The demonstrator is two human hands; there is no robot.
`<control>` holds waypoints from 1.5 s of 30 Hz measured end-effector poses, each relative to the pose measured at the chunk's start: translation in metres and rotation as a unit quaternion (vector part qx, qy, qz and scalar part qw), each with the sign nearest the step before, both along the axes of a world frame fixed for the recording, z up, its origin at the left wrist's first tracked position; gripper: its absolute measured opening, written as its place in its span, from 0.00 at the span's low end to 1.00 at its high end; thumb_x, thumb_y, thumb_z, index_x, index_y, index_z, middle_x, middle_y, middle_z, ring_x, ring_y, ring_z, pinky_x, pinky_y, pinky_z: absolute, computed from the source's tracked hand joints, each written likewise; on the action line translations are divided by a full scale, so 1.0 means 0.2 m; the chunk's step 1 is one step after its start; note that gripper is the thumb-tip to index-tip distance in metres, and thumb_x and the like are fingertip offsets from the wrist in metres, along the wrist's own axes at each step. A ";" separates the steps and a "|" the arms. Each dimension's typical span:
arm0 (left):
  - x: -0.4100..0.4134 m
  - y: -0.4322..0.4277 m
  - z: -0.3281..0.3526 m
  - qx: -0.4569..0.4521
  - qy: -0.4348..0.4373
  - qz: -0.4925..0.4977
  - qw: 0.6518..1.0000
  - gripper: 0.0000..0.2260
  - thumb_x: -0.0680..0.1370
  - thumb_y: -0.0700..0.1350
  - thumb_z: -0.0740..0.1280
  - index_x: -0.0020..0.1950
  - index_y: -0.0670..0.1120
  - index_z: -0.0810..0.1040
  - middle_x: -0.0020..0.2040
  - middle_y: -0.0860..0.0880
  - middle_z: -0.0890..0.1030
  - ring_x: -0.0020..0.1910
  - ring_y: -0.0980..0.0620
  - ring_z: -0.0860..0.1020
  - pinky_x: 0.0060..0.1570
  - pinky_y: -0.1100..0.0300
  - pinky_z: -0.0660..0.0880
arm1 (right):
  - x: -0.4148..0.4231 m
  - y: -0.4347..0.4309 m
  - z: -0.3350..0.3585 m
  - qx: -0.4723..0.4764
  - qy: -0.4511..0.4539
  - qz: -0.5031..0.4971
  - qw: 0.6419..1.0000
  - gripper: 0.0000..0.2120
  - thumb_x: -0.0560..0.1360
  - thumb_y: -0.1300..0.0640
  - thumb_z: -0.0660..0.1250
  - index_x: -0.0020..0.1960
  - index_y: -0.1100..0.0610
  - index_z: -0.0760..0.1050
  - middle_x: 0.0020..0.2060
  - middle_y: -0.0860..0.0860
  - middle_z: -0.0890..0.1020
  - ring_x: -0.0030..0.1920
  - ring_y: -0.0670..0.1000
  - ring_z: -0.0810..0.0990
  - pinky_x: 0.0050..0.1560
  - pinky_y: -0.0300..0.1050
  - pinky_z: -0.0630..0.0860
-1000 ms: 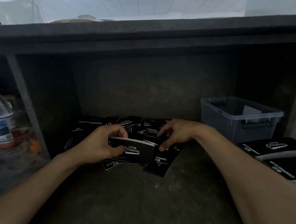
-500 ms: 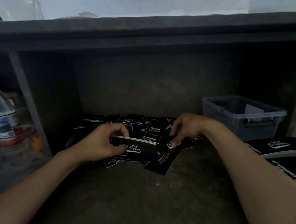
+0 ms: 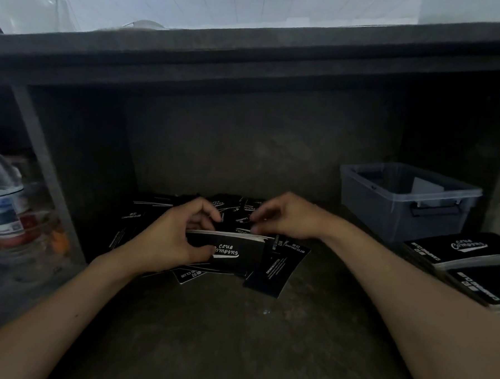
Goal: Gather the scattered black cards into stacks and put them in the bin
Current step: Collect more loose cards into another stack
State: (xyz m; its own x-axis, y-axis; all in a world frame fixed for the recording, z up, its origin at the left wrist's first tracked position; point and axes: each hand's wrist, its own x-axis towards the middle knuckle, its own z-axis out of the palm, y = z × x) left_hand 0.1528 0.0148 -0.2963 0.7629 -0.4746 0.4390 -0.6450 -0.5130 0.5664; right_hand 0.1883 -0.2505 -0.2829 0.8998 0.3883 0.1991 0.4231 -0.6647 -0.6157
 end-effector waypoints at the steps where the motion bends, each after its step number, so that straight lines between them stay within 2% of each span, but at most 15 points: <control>1: -0.01 0.00 0.00 0.015 0.000 -0.012 1.000 0.19 0.69 0.37 0.78 0.51 0.57 0.78 0.47 0.54 0.84 0.48 0.54 0.84 0.50 0.66 0.79 | 0.01 0.01 -0.03 -0.061 -0.021 0.001 0.998 0.16 0.72 0.60 0.74 0.59 0.53 0.81 0.49 0.45 0.83 0.48 0.42 0.81 0.47 0.32 0.75; 6: -0.01 0.00 0.00 0.066 -0.018 -0.011 0.998 0.10 0.72 0.40 0.77 0.43 0.54 0.82 0.45 0.56 0.84 0.46 0.56 0.84 0.47 0.58 0.80 | 0.03 0.05 -0.05 -0.074 0.015 -0.037 0.996 0.23 0.67 0.62 0.76 0.61 0.50 0.78 0.49 0.47 0.80 0.45 0.44 0.78 0.44 0.36 0.75; 9: 0.00 0.00 0.00 0.065 -0.048 0.003 0.997 0.10 0.71 0.41 0.78 0.44 0.55 0.82 0.47 0.58 0.83 0.48 0.56 0.83 0.47 0.60 0.80 | 0.03 0.00 -0.01 0.045 0.052 -0.058 0.996 0.20 0.65 0.64 0.78 0.56 0.54 0.81 0.43 0.49 0.82 0.42 0.46 0.80 0.44 0.37 0.76; 12: 0.02 -0.01 -0.02 0.052 -0.089 0.002 0.995 0.10 0.70 0.41 0.80 0.46 0.51 0.83 0.54 0.58 0.79 0.56 0.58 0.80 0.56 0.68 0.74 | 0.00 -0.06 0.06 0.170 0.078 -0.043 0.981 0.13 0.66 0.63 0.78 0.46 0.50 0.83 0.40 0.48 0.85 0.42 0.45 0.83 0.45 0.35 0.78; 17: 0.02 -0.01 -0.02 0.055 -0.086 0.009 0.995 0.11 0.70 0.42 0.80 0.48 0.52 0.82 0.62 0.57 0.77 0.62 0.60 0.77 0.62 0.67 0.71 | -0.04 -0.06 0.09 0.202 0.136 -0.025 0.969 0.12 0.67 0.66 0.76 0.48 0.55 0.81 0.44 0.55 0.86 0.41 0.49 0.83 0.37 0.40 0.79; 20: 0.02 0.00 -0.02 0.050 -0.080 0.012 0.995 0.11 0.70 0.42 0.80 0.47 0.53 0.82 0.63 0.58 0.76 0.63 0.62 0.76 0.62 0.70 0.69 | -0.05 -0.04 0.10 0.273 0.125 -0.049 0.952 0.25 0.66 0.71 0.76 0.59 0.57 0.73 0.47 0.57 0.83 0.43 0.52 0.84 0.37 0.44 0.82; 23: 0.03 -0.01 -0.03 0.043 -0.065 0.009 0.997 0.11 0.71 0.41 0.79 0.48 0.53 0.82 0.66 0.58 0.75 0.65 0.63 0.75 0.65 0.67 0.68 | -0.05 -0.02 0.10 0.351 0.094 -0.037 0.931 0.41 0.65 0.74 0.75 0.69 0.47 0.66 0.60 0.52 0.74 0.43 0.54 0.84 0.36 0.46 0.82; 26: 0.03 -0.01 -0.03 0.009 -0.047 0.010 0.999 0.11 0.72 0.42 0.78 0.51 0.53 0.82 0.68 0.58 0.75 0.66 0.64 0.75 0.66 0.67 0.69 | -0.06 0.01 0.10 0.358 0.107 0.008 0.928 0.33 0.69 0.72 0.72 0.66 0.45 0.72 0.65 0.52 0.71 0.51 0.56 0.83 0.42 0.48 0.82; 29: 0.04 -0.01 -0.02 -0.043 -0.034 0.014 0.998 0.14 0.73 0.41 0.77 0.55 0.52 0.79 0.66 0.57 0.79 0.65 0.64 0.76 0.65 0.67 0.73 | -0.06 0.05 0.08 0.367 0.117 0.020 0.923 0.23 0.73 0.69 0.70 0.63 0.50 0.76 0.58 0.59 0.79 0.52 0.57 0.84 0.46 0.49 0.82; 33: 0.04 -0.02 -0.03 -0.109 0.000 0.007 0.994 0.19 0.72 0.36 0.76 0.57 0.50 0.75 0.60 0.58 0.84 0.60 0.59 0.81 0.59 0.63 0.78 | -0.04 0.03 0.07 0.391 0.108 -0.004 0.914 0.17 0.71 0.63 0.74 0.58 0.52 0.78 0.51 0.53 0.85 0.45 0.54 0.85 0.43 0.45 0.82; 36: 0.04 -0.02 -0.02 -0.102 -0.013 0.018 0.995 0.24 0.71 0.37 0.77 0.62 0.53 0.73 0.58 0.57 0.84 0.59 0.58 0.81 0.59 0.58 0.79 | -0.04 -0.03 0.10 0.330 0.160 -0.019 0.930 0.06 0.74 0.53 0.72 0.50 0.53 0.82 0.47 0.52 0.85 0.46 0.51 0.85 0.47 0.46 0.81; 39: 0.03 0.00 -0.03 -0.077 -0.013 0.021 0.997 0.26 0.72 0.38 0.77 0.65 0.56 0.74 0.54 0.54 0.84 0.54 0.53 0.83 0.54 0.51 0.81 | -0.04 -0.10 0.13 0.191 0.205 0.002 0.960 0.22 0.78 0.39 0.61 0.46 0.54 0.84 0.50 0.50 0.86 0.50 0.47 0.84 0.51 0.44 0.78; 41: 0.03 0.00 -0.04 -0.043 -0.021 -0.002 0.999 0.22 0.73 0.39 0.77 0.62 0.57 0.79 0.55 0.58 0.83 0.56 0.57 0.82 0.57 0.60 0.79 | -0.03 -0.13 0.13 0.146 0.088 -0.096 0.981 0.21 0.79 0.41 0.60 0.46 0.55 0.84 0.48 0.50 0.86 0.47 0.47 0.84 0.50 0.40 0.77; 43: 0.03 -0.01 -0.05 -0.010 -0.019 -0.020 1.000 0.19 0.75 0.40 0.75 0.61 0.58 0.80 0.56 0.60 0.83 0.57 0.60 0.81 0.57 0.63 0.79 | 0.02 -0.20 0.12 0.047 -0.070 -0.258 0.962 0.13 0.77 0.46 0.67 0.48 0.54 0.83 0.48 0.52 0.85 0.48 0.50 0.82 0.45 0.39 0.74; 45: 0.03 -0.02 -0.06 0.028 -0.018 -0.027 0.999 0.18 0.76 0.42 0.74 0.64 0.56 0.79 0.57 0.60 0.83 0.57 0.61 0.81 0.58 0.58 0.79 | 0.05 -0.25 0.09 -0.086 -0.041 -0.329 0.940 0.16 0.72 0.45 0.73 0.54 0.55 0.81 0.53 0.54 0.83 0.52 0.53 0.80 0.48 0.41 0.73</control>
State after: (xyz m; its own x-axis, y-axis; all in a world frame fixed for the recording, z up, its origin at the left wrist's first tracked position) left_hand 0.1593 0.0107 -0.3077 0.7203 -0.5388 0.4368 -0.6915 -0.5080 0.5135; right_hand 0.1976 -0.3000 -0.2649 0.9408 -0.2129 0.2638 -0.0719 -0.8858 -0.4585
